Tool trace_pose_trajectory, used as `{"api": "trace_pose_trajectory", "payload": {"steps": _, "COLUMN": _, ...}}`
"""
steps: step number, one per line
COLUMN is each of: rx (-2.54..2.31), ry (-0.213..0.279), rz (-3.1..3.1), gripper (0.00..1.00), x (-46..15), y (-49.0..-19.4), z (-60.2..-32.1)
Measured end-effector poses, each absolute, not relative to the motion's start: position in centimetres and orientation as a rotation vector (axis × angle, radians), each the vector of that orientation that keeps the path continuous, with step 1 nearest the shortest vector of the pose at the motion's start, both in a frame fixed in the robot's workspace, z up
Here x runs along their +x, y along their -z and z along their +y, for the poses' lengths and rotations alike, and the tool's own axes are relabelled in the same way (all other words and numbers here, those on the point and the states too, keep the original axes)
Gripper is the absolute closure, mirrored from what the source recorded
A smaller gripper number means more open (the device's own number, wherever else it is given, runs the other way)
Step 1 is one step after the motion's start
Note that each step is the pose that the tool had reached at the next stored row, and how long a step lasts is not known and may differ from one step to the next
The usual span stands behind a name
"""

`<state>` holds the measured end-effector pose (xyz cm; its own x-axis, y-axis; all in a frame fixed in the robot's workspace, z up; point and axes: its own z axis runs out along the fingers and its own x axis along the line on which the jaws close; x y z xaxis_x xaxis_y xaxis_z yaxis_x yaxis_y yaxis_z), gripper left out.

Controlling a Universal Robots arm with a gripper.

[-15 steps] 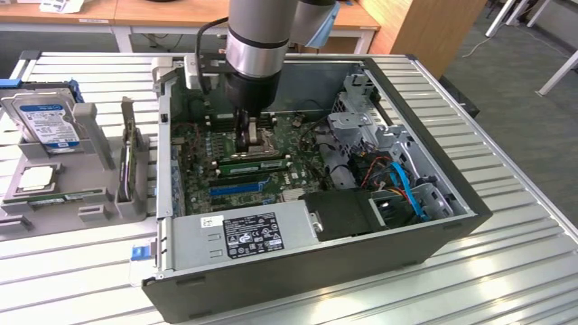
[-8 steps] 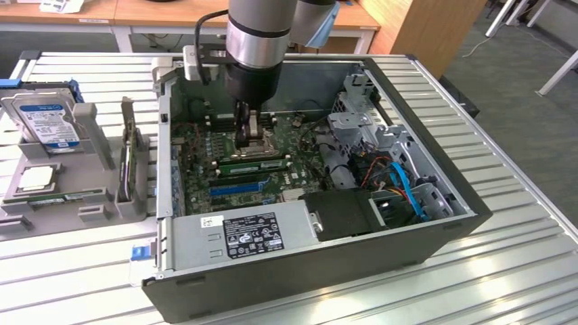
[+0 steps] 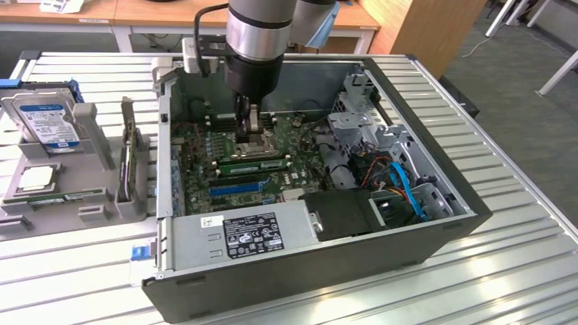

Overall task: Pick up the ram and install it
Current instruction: 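Press down the ram until it locks into place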

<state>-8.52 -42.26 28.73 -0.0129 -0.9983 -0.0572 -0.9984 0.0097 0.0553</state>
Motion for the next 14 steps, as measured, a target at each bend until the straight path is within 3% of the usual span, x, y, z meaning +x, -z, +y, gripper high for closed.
{"api": "trace_pose_trajectory", "payload": {"steps": 14, "rx": -2.206, "ry": -0.124, "rz": 2.231, "gripper": 0.9, "x": -8.5, "y": -30.9, "z": -42.3}}
